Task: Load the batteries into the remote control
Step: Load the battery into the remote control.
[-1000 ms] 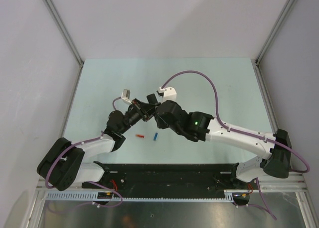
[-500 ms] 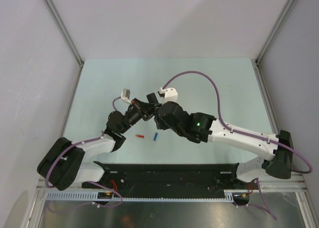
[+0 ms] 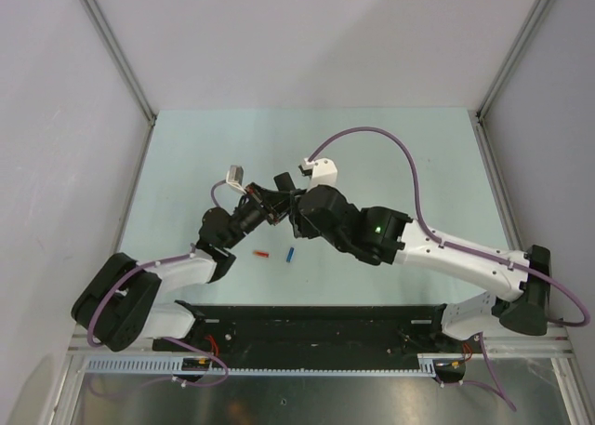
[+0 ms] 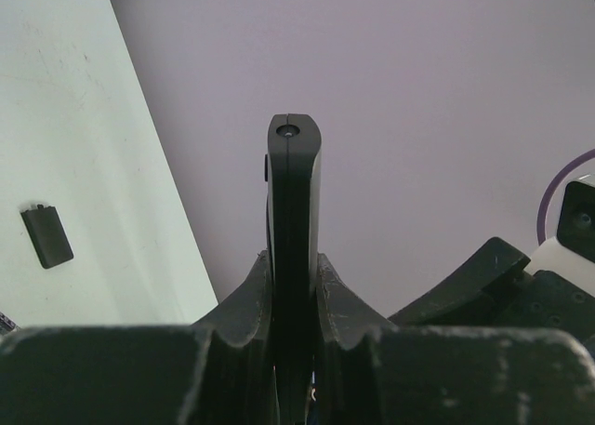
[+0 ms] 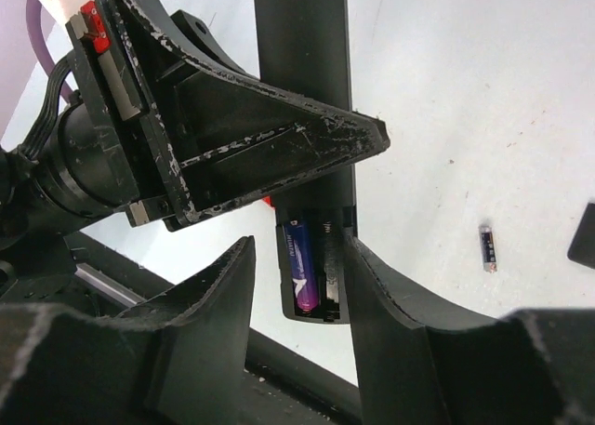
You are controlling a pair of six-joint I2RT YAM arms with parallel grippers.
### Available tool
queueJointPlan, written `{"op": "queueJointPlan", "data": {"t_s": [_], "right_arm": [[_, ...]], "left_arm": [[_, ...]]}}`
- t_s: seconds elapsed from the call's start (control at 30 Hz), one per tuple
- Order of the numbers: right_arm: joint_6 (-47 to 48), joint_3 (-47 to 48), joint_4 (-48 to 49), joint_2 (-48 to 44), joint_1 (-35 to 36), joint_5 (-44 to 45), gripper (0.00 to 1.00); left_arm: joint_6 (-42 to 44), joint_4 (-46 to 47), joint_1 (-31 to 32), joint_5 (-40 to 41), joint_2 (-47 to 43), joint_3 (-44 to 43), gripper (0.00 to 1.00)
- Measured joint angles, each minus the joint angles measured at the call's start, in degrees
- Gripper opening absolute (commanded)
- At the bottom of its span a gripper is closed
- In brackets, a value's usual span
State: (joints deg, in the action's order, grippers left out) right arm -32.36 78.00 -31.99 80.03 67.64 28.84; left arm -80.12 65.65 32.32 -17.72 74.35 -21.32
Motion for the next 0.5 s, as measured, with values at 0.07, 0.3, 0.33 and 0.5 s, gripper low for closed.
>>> {"op": "queueJointPlan", "data": {"t_s": [0.07, 0.3, 0.33, 0.5], "right_arm": [[0.0, 0.2, -0.4, -0.3, 0.0, 0.4, 0.49], [-0.1, 0.2, -1.1, -1.8, 0.0, 0.7, 0.53], [-0.2, 0.2, -1.4, -2.3, 0.0, 0.7, 0.54], [-2.3, 0.2, -3.1, -6.7, -1.5, -0.7, 0.63]], "left_arm": [[0.0, 0.3, 0.0, 0.0, 0.2, 0.0, 0.0], [0.0, 0.8, 0.0, 0.0, 0.7, 0.0, 0.0], [0.0, 0.9, 0.0, 0.0, 0.7, 0.0, 0.0], [0.0, 1.2, 0.0, 0.0, 0.9, 0.0, 0.0]]}}
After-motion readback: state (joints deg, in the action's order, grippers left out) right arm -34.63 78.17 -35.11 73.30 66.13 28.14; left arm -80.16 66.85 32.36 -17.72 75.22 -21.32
